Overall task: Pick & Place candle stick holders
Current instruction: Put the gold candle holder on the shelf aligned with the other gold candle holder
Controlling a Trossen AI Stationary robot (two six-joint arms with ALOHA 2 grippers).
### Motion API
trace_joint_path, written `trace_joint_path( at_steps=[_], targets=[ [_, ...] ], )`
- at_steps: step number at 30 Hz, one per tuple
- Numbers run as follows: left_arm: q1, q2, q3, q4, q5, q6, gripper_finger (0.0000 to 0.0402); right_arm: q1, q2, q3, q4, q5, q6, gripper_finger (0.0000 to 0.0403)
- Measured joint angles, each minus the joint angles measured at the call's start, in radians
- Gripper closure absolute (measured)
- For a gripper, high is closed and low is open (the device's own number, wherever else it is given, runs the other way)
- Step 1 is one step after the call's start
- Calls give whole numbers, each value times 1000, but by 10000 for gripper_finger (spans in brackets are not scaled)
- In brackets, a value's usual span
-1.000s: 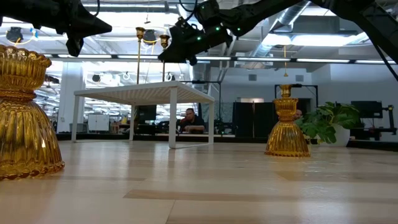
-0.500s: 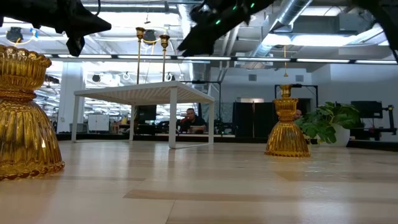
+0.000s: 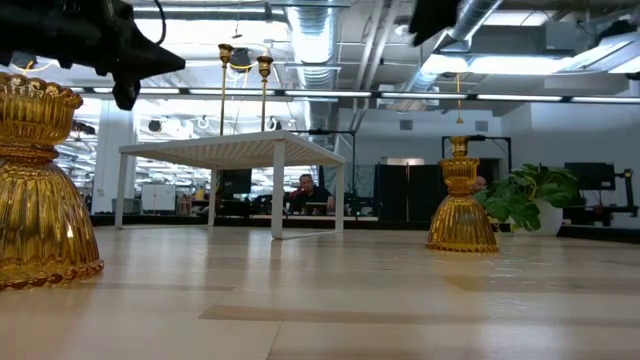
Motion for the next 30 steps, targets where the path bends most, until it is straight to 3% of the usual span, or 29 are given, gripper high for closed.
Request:
trace_joint_path(
  at_steps=[6, 20, 30],
  targets=[
    [0, 0, -47, 43, -12, 0, 396, 73, -177, -137, -20, 114, 154, 175],
    [0, 0, -141, 116, -18, -45, 394, 219, -635, -681, 186, 225, 538, 184],
    [0, 0, -205, 151, -23, -95, 394, 281, -716, -939, 341, 263, 612, 187]
  ],
)
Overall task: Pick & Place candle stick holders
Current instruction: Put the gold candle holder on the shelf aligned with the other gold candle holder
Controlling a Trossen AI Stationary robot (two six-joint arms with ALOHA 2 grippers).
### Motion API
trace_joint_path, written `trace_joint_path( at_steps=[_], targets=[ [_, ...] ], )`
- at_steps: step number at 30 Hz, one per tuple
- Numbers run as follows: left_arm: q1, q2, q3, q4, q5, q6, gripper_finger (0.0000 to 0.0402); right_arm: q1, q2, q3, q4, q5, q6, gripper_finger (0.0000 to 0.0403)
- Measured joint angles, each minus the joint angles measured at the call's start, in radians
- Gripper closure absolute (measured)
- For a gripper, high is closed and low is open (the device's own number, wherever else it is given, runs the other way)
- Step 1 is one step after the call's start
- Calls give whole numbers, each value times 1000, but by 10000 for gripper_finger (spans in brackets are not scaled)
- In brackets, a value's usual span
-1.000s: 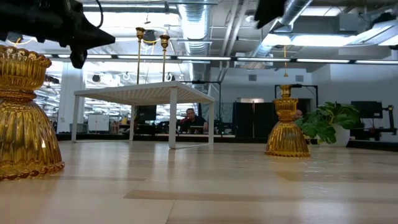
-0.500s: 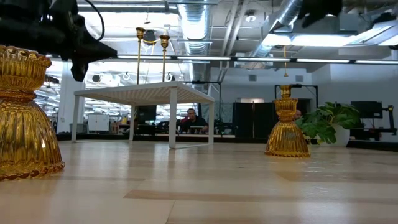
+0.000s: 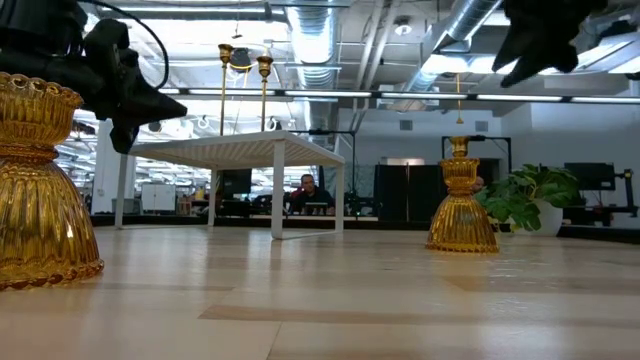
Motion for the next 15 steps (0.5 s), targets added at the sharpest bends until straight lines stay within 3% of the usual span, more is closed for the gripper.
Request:
trace_joint_path(
  at_steps=[15],
  targets=[
    [0, 0, -37, 74, -26, -65, 392, 30, -37, -200, 83, 47, 28, 187]
  ],
)
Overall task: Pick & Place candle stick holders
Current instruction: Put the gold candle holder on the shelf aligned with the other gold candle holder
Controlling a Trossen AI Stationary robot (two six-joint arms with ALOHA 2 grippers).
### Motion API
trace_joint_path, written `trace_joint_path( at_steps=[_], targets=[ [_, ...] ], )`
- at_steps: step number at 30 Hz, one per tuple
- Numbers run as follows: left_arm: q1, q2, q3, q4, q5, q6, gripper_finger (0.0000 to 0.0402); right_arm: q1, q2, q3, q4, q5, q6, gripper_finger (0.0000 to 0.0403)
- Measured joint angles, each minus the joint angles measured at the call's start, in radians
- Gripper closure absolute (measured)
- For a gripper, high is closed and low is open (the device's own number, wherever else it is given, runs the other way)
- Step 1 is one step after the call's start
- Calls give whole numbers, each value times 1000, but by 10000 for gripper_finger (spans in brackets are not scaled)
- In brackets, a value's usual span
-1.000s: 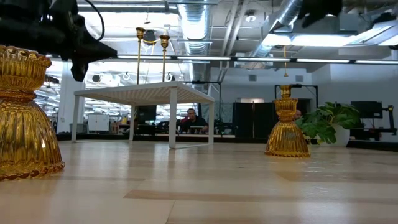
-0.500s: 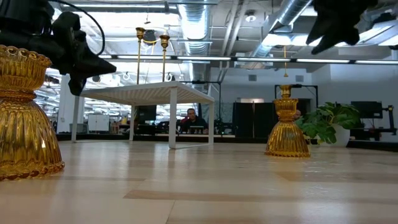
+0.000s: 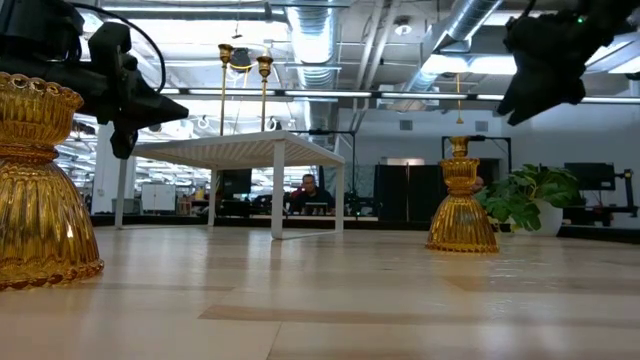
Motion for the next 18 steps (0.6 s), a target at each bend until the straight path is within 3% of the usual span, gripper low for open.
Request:
trace_joint_path(
  at_steps=[11, 18],
  targets=[
    [0, 0, 0, 4, -29, -24, 393, 0, -229, -233, 171, 28, 46, 171],
    [0, 0, 0, 16, -29, 34, 394, 0, -249, -321, 271, 14, 45, 143]
  ],
)
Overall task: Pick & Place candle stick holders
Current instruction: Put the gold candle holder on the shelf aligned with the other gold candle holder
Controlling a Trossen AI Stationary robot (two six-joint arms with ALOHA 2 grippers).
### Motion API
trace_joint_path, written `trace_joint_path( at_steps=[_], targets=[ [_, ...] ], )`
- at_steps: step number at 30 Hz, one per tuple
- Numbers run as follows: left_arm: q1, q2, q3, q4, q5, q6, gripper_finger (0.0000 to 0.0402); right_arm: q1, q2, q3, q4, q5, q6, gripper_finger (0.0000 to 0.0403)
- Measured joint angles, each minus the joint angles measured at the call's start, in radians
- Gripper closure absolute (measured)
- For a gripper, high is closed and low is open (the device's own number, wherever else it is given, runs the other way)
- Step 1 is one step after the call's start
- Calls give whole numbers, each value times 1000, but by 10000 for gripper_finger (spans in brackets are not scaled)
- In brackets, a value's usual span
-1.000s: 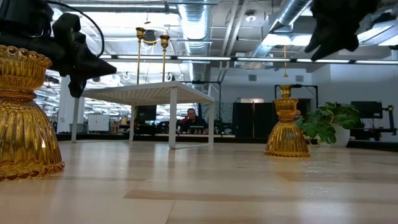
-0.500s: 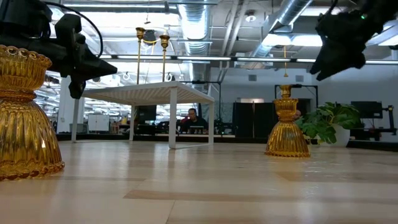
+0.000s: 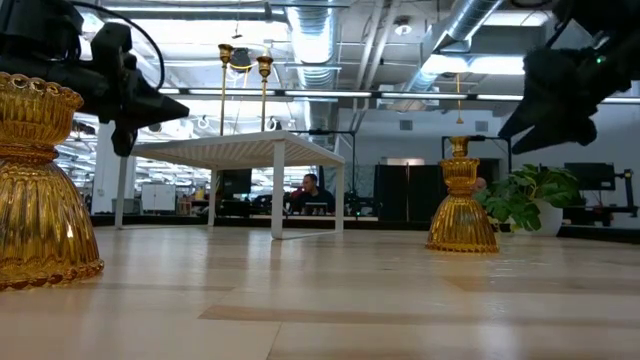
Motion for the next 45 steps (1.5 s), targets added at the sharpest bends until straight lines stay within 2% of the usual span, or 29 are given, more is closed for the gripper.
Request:
trace_joint_path(
  at_steps=[4, 12, 21, 26, 34, 39, 45],
  targets=[
    [0, 0, 0, 3, 0, 2, 391, 0, 17, -70, 112, 16, -11, 137],
    [0, 0, 1, 54, 0, 42, 390, -27, 52, -236, 368, 86, -149, 137],
    [0, 0, 1, 93, 9, 82, 389, -101, 53, -356, 602, 69, -279, 138],
    [0, 0, 1, 93, 15, 82, 389, -138, 53, -368, 694, 64, -369, 138],
    [0, 0, 1, 93, 15, 82, 389, -218, 82, -368, 742, -42, -434, 138],
    [0, 0, 1, 93, 15, 82, 389, -260, 173, -369, 821, -113, -449, 138],
    [0, 0, 1, 93, 15, 82, 389, -290, 318, -369, 961, -130, -449, 138]
  ],
)
